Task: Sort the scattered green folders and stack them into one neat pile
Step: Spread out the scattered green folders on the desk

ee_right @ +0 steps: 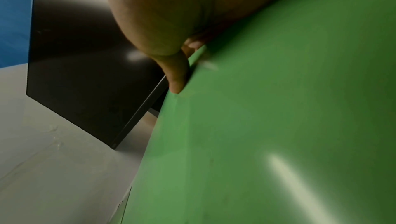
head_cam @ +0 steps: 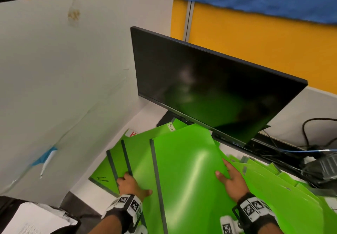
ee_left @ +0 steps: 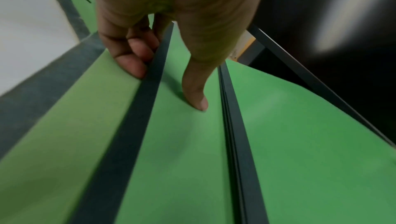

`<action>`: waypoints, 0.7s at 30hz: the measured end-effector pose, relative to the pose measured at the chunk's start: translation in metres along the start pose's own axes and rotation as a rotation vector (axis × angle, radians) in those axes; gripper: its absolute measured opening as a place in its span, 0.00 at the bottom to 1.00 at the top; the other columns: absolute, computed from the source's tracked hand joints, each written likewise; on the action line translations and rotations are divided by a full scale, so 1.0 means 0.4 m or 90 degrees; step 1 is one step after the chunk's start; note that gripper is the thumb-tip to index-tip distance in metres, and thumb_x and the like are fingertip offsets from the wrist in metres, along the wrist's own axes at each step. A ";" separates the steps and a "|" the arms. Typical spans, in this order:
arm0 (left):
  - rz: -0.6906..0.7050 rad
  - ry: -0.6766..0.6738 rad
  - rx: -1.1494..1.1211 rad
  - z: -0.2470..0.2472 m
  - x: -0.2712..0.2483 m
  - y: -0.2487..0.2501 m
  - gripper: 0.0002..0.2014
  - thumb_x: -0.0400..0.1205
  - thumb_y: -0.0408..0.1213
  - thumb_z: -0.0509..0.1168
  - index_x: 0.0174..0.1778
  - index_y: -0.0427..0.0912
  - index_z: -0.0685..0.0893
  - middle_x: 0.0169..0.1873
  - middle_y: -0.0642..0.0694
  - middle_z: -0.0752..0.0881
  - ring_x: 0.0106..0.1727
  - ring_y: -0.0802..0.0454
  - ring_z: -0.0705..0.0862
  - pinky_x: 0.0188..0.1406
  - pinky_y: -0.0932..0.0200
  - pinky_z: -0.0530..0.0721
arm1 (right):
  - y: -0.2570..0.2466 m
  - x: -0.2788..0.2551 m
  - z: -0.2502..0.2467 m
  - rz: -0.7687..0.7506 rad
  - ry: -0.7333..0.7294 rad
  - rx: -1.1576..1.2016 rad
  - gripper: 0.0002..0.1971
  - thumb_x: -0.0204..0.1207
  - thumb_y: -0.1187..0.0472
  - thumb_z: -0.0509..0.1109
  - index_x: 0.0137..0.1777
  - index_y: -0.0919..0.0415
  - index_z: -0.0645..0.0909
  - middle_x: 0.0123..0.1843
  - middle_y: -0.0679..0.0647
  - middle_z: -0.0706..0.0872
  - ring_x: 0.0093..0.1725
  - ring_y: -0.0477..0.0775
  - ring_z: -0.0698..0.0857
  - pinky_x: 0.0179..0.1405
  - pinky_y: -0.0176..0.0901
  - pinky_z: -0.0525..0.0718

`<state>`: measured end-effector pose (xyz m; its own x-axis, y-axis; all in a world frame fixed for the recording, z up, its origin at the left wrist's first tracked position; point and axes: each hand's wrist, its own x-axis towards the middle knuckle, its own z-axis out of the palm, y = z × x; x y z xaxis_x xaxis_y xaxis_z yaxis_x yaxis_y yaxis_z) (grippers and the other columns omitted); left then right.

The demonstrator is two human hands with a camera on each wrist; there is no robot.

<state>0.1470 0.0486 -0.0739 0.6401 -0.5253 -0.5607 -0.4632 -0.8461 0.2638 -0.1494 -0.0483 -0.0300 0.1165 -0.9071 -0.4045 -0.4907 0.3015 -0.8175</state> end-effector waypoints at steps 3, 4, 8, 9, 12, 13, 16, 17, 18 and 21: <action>-0.018 -0.065 -0.125 -0.006 0.019 -0.016 0.56 0.57 0.48 0.84 0.75 0.34 0.58 0.71 0.35 0.72 0.72 0.39 0.73 0.69 0.48 0.77 | 0.000 -0.003 -0.012 0.001 0.003 0.001 0.33 0.77 0.63 0.69 0.80 0.54 0.62 0.82 0.57 0.61 0.81 0.58 0.59 0.76 0.56 0.62; -0.006 -0.090 -0.188 -0.005 0.021 -0.025 0.54 0.59 0.43 0.84 0.75 0.35 0.58 0.71 0.36 0.73 0.71 0.39 0.74 0.70 0.47 0.77 | 0.001 -0.005 -0.014 0.005 0.002 0.002 0.33 0.77 0.63 0.69 0.80 0.53 0.61 0.82 0.57 0.61 0.81 0.59 0.59 0.76 0.57 0.62; 0.092 -0.159 -0.326 0.010 0.004 -0.052 0.39 0.69 0.23 0.75 0.71 0.36 0.60 0.68 0.35 0.76 0.66 0.41 0.78 0.70 0.47 0.76 | 0.008 -0.018 -0.014 0.026 -0.007 0.026 0.33 0.77 0.63 0.69 0.80 0.51 0.61 0.83 0.56 0.59 0.81 0.60 0.59 0.76 0.59 0.62; 0.113 -0.176 -0.347 0.011 -0.002 -0.055 0.35 0.71 0.21 0.72 0.70 0.36 0.61 0.66 0.35 0.78 0.63 0.42 0.80 0.69 0.46 0.77 | 0.012 -0.021 -0.012 0.033 -0.008 0.032 0.33 0.77 0.63 0.69 0.80 0.50 0.60 0.83 0.56 0.59 0.81 0.61 0.58 0.76 0.60 0.61; 0.139 -0.190 -0.387 0.010 -0.023 -0.049 0.20 0.79 0.25 0.65 0.65 0.39 0.69 0.54 0.42 0.83 0.53 0.46 0.81 0.57 0.53 0.77 | 0.026 -0.033 0.001 0.050 -0.006 0.039 0.33 0.77 0.63 0.68 0.80 0.49 0.60 0.83 0.55 0.58 0.82 0.61 0.57 0.76 0.61 0.61; 0.137 -0.174 -0.413 0.012 -0.033 -0.045 0.13 0.82 0.30 0.64 0.61 0.40 0.71 0.50 0.45 0.82 0.54 0.45 0.80 0.53 0.56 0.73 | 0.031 -0.038 0.008 0.055 -0.005 0.035 0.33 0.77 0.62 0.68 0.80 0.50 0.59 0.83 0.55 0.58 0.82 0.61 0.57 0.76 0.60 0.60; 0.154 -0.181 -0.487 0.010 -0.075 -0.023 0.10 0.81 0.44 0.65 0.52 0.46 0.72 0.46 0.51 0.80 0.55 0.47 0.78 0.55 0.57 0.70 | 0.048 -0.056 0.035 0.079 0.002 0.000 0.32 0.79 0.61 0.66 0.81 0.52 0.57 0.83 0.55 0.59 0.82 0.60 0.58 0.77 0.56 0.61; 0.170 -0.189 -0.492 0.018 -0.078 -0.020 0.16 0.79 0.44 0.68 0.55 0.44 0.70 0.49 0.50 0.81 0.55 0.47 0.79 0.57 0.56 0.73 | 0.055 -0.059 0.045 0.087 0.002 -0.014 0.32 0.80 0.60 0.66 0.82 0.53 0.57 0.83 0.56 0.59 0.82 0.60 0.59 0.77 0.55 0.61; 0.191 -0.190 -0.485 0.026 -0.082 -0.017 0.21 0.76 0.41 0.72 0.57 0.42 0.69 0.51 0.48 0.83 0.55 0.47 0.81 0.58 0.54 0.76 | 0.061 -0.061 0.056 0.094 -0.001 -0.033 0.32 0.80 0.59 0.65 0.82 0.54 0.56 0.83 0.57 0.59 0.81 0.59 0.59 0.77 0.53 0.61; 0.237 -0.200 -0.422 0.052 -0.088 -0.006 0.20 0.76 0.31 0.71 0.59 0.41 0.69 0.53 0.47 0.84 0.58 0.45 0.83 0.61 0.50 0.80 | 0.073 -0.061 0.085 0.106 -0.006 -0.118 0.32 0.81 0.56 0.64 0.82 0.58 0.56 0.83 0.60 0.57 0.82 0.60 0.57 0.80 0.52 0.57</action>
<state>0.1128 0.0712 -0.0713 0.2693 -0.8156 -0.5121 -0.0908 -0.5508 0.8297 -0.1372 -0.0075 -0.0581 0.0289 -0.8462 -0.5321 -0.6537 0.3867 -0.6505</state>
